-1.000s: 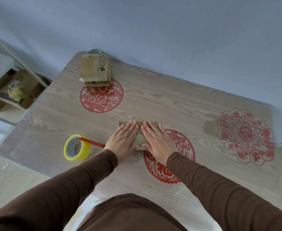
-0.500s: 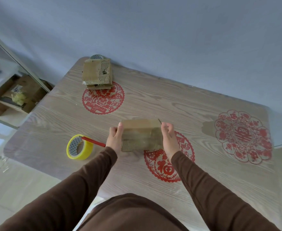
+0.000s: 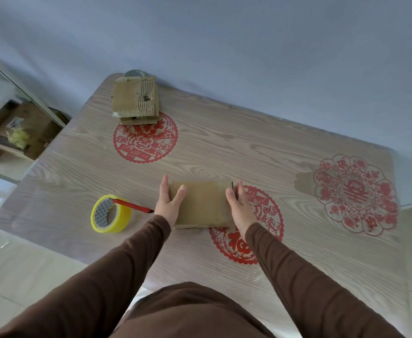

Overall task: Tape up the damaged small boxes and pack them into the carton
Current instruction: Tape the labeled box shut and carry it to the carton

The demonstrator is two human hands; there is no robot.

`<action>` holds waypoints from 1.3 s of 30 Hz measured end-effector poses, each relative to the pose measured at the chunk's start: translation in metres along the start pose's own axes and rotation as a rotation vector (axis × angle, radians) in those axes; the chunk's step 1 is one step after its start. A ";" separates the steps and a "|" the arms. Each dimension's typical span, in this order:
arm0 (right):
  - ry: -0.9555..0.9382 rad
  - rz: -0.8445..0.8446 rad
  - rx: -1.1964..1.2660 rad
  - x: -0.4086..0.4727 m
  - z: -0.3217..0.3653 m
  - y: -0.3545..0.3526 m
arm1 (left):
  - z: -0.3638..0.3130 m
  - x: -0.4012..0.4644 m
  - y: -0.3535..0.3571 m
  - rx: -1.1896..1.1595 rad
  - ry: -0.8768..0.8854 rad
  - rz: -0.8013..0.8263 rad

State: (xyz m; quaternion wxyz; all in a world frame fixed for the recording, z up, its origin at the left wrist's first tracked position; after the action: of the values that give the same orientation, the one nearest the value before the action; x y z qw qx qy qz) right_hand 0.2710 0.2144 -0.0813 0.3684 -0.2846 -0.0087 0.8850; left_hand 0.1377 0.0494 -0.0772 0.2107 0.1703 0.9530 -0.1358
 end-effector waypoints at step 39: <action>-0.879 -0.022 -1.234 -0.025 0.009 0.019 | 0.003 -0.029 0.027 1.207 1.099 0.111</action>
State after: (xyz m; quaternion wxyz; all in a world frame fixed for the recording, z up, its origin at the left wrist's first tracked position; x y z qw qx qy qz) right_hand 0.2683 0.1857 -0.0650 0.1137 -0.0599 -0.6511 0.7480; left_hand 0.1734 0.0652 -0.0716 -0.4080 0.3434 0.6734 -0.5120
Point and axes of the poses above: each hand's wrist, its own x-axis towards the middle knuckle, its own y-axis out of the palm, z = x × y, the point moved 5 cm from there along x, towards the middle knuckle, and after that the axes turned 9 degrees about -z, right-handed, at the moved point
